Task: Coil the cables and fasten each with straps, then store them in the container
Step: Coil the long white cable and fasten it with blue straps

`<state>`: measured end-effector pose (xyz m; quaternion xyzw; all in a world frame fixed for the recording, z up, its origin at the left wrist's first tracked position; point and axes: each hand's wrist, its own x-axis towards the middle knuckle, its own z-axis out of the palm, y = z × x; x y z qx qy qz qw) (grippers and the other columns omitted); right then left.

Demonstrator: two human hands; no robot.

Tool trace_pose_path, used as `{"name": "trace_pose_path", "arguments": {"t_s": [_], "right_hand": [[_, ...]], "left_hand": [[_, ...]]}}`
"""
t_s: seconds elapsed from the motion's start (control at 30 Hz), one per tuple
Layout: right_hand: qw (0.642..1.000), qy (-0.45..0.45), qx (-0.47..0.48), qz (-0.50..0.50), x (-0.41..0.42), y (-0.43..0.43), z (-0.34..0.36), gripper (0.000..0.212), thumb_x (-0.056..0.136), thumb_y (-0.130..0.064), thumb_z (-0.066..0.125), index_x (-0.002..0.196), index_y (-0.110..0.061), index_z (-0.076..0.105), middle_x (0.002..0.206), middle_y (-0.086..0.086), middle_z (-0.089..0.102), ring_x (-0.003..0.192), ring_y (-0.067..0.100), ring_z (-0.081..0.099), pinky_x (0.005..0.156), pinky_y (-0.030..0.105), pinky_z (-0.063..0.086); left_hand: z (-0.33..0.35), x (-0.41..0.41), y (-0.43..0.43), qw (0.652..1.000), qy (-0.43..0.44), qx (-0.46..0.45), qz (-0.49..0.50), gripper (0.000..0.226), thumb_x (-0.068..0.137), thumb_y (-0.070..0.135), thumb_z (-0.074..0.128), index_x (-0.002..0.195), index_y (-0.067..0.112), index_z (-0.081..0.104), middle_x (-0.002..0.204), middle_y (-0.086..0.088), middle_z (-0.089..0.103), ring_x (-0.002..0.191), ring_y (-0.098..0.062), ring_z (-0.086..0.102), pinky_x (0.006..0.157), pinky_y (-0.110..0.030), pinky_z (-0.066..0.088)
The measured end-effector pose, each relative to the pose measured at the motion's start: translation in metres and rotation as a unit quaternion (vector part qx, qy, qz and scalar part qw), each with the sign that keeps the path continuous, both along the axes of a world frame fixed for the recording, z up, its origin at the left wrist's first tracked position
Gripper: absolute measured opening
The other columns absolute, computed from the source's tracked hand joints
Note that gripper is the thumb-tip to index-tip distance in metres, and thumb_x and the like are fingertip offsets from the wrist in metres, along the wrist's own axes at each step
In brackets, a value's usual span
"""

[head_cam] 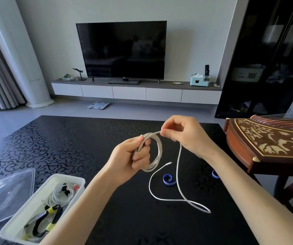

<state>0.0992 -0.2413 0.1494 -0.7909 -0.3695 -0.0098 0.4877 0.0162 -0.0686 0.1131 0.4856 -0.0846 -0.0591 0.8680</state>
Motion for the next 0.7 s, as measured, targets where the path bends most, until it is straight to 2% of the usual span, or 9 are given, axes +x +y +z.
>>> {"name": "trace_pose_path", "arguments": {"t_s": [0.07, 0.13, 0.2, 0.33, 0.4, 0.47, 0.5, 0.57, 0.7], "right_hand": [[0.998, 0.041, 0.034, -0.020, -0.003, 0.005, -0.008, 0.007, 0.086, -0.029, 0.066, 0.086, -0.022, 0.066, 0.071, -0.016, 0.065, 0.062, -0.001, 0.058, 0.060, 0.018, 0.048], [0.993, 0.098, 0.054, -0.021, -0.006, 0.010, -0.016, 0.029, 0.084, -0.045, 0.059, 0.096, -0.021, 0.067, 0.083, -0.005, 0.070, 0.072, 0.008, 0.065, 0.061, 0.023, 0.052], [0.986, 0.151, 0.067, -0.003, -0.010, 0.014, -0.024, 0.042, 0.085, -0.052, 0.051, 0.104, -0.018, 0.067, 0.083, 0.002, 0.072, 0.070, 0.013, 0.066, 0.060, 0.024, 0.051], [0.956, 0.259, 0.137, 0.018, -0.010, 0.011, -0.048, 0.046, 0.087, -0.049, 0.051, 0.108, -0.011, 0.065, 0.066, 0.003, 0.063, 0.056, 0.012, 0.054, 0.057, 0.022, 0.046], [0.919, 0.333, 0.209, 0.021, -0.010, 0.005, -0.061, 0.040, 0.083, -0.042, 0.057, 0.107, -0.011, 0.065, 0.063, 0.003, 0.058, 0.055, 0.012, 0.048, 0.056, 0.023, 0.044], [0.896, 0.373, 0.238, 0.031, -0.016, 0.005, -0.070, 0.035, 0.083, -0.034, 0.060, 0.106, -0.008, 0.065, 0.064, 0.005, 0.058, 0.054, 0.013, 0.048, 0.054, 0.024, 0.044], [0.897, 0.378, 0.227, 0.043, -0.021, 0.006, -0.074, 0.032, 0.085, -0.031, 0.059, 0.106, -0.007, 0.065, 0.065, 0.006, 0.059, 0.054, 0.014, 0.050, 0.054, 0.024, 0.045], [0.924, 0.346, 0.154, 0.059, -0.036, 0.011, -0.078, 0.024, 0.093, -0.025, 0.055, 0.106, -0.007, 0.064, 0.067, 0.008, 0.061, 0.054, 0.014, 0.055, 0.056, 0.026, 0.048], [0.979, 0.201, -0.029, 0.024, -0.069, 0.017, -0.086, 0.027, 0.100, -0.026, 0.044, 0.102, -0.011, 0.065, 0.062, 0.003, 0.063, 0.048, 0.011, 0.055, 0.055, 0.026, 0.049]], "left_hand": [[0.000, 0.002, 0.001, 0.998, 0.003, -0.056, -0.003, 0.029, 0.093, 0.021, 0.036, 0.074, 0.007, 0.054, 0.042, 0.006, 0.032, 0.030, -0.005, 0.029, 0.036, -0.017, 0.026], [-0.001, 0.003, 0.001, 0.993, 0.003, -0.115, -0.020, 0.034, 0.094, 0.021, 0.036, 0.073, 0.007, 0.058, 0.041, 0.008, 0.027, 0.029, -0.004, 0.024, 0.034, -0.016, 0.027], [-0.002, 0.004, 0.000, 0.985, 0.006, -0.161, -0.058, 0.032, 0.095, 0.021, 0.039, 0.076, 0.006, 0.060, 0.045, 0.007, 0.022, 0.033, -0.006, 0.020, 0.034, -0.017, 0.032], [0.001, 0.004, 0.009, 0.944, -0.051, -0.269, -0.184, 0.030, 0.102, 0.019, 0.033, 0.101, -0.002, 0.055, 0.056, 0.001, 0.033, 0.046, -0.011, 0.032, 0.047, -0.023, 0.031], [0.006, 0.004, 0.016, 0.940, -0.076, -0.282, -0.179, 0.031, 0.103, 0.020, 0.030, 0.107, -0.003, 0.051, 0.061, 0.001, 0.034, 0.050, -0.010, 0.033, 0.051, -0.024, 0.031], [0.011, 0.003, 0.019, 0.944, -0.088, -0.277, -0.153, 0.028, 0.102, 0.017, 0.032, 0.106, -0.003, 0.051, 0.062, 0.001, 0.034, 0.051, -0.009, 0.033, 0.051, -0.023, 0.033], [0.014, 0.003, 0.019, 0.952, -0.085, -0.268, -0.123, 0.026, 0.101, 0.016, 0.034, 0.102, -0.002, 0.053, 0.060, 0.002, 0.034, 0.049, -0.009, 0.034, 0.049, -0.021, 0.035], [0.019, 0.003, 0.019, 0.969, -0.073, -0.234, -0.018, 0.027, 0.098, 0.016, 0.036, 0.090, 0.002, 0.057, 0.053, 0.006, 0.035, 0.041, -0.006, 0.035, 0.043, -0.018, 0.036], [0.035, 0.004, 0.025, 0.966, -0.076, -0.191, 0.155, 0.024, 0.097, 0.021, 0.035, 0.081, 0.010, 0.049, 0.051, 0.007, 0.032, 0.040, -0.005, 0.034, 0.042, -0.016, 0.036]]}}
